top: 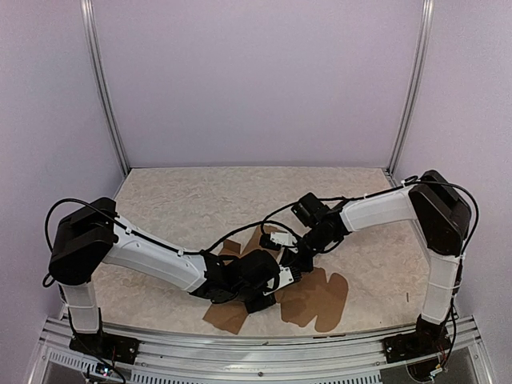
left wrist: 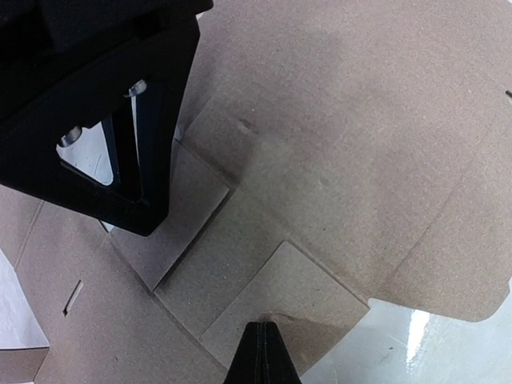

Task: Fold the paper box

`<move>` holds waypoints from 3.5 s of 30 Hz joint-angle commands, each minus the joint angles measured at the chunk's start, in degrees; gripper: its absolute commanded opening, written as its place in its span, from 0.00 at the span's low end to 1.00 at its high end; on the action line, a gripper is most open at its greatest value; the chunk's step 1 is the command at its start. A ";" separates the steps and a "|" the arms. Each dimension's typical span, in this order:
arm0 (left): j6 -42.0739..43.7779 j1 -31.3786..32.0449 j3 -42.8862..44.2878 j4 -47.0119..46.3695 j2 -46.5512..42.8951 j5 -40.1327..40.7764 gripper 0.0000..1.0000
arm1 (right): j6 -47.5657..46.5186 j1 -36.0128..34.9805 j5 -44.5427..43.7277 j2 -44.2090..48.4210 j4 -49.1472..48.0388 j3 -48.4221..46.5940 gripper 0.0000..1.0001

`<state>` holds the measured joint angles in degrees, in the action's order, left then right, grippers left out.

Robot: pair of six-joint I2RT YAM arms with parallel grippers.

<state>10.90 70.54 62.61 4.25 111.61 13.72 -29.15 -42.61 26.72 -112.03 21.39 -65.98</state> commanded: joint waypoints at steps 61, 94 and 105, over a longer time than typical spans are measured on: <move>-63.98 -5.46 -7.81 33.14 -34.40 19.25 0.99 | 12.98 17.08 -32.24 24.93 5.87 -7.00 1.00; -73.05 -19.64 -23.47 6.03 -37.85 -3.63 0.70 | 4.49 13.18 -11.26 24.84 8.49 -5.96 0.77; -73.14 -20.27 -14.11 12.95 -26.02 -4.67 0.67 | 5.73 2.89 -13.43 -2.09 16.29 -28.40 0.58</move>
<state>-62.54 50.43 47.92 14.26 84.09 10.72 -24.49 -36.80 12.91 -108.27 32.64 -89.62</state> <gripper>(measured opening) 0.673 0.571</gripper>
